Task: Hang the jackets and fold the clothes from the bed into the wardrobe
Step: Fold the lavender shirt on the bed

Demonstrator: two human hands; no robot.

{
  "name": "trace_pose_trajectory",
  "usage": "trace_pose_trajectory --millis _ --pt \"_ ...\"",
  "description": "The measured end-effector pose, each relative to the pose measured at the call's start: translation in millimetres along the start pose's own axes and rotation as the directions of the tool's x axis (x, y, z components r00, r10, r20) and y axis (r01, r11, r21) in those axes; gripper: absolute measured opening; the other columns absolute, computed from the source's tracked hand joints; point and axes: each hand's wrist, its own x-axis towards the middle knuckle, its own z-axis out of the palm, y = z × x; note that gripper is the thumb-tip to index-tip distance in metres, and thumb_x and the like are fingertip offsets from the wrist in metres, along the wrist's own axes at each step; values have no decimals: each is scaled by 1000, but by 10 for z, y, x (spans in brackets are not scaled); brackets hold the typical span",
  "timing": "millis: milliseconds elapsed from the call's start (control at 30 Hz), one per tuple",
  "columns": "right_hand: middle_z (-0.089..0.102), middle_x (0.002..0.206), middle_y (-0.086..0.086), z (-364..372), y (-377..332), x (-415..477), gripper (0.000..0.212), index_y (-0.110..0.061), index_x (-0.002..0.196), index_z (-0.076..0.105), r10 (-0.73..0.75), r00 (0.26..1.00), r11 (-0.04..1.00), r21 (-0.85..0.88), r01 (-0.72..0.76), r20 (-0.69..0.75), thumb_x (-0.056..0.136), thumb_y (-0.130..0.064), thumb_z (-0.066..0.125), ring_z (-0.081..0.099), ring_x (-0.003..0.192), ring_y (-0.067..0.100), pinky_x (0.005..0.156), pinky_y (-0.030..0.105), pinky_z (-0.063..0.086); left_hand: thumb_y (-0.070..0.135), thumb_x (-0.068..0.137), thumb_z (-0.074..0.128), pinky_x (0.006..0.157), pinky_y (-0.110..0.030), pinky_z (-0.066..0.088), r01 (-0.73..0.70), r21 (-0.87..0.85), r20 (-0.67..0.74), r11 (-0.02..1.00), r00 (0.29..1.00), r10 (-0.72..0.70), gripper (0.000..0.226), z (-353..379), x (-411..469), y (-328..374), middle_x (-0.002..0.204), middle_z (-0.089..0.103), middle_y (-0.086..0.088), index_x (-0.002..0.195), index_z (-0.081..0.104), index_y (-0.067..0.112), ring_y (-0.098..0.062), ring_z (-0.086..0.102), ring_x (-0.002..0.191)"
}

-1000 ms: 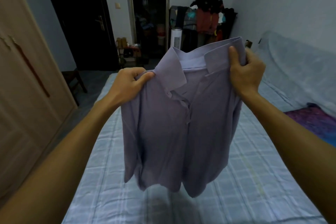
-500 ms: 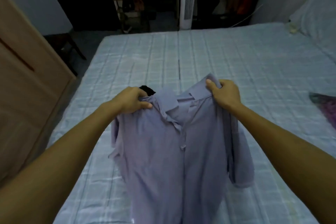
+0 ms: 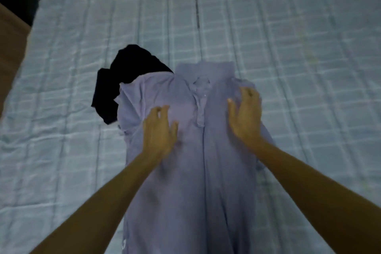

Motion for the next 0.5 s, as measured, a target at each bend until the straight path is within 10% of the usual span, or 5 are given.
trace_pose_trajectory --millis 500 --pt "37 146 16 150 518 -3465 62 -16 140 36 -61 873 918 -316 239 483 84 -42 43 29 134 32 105 50 32 70 86 33 109 -56 16 -208 170 497 963 862 98 78 699 -3101 -769 150 29 -19 147 26 22 -34 22 139"
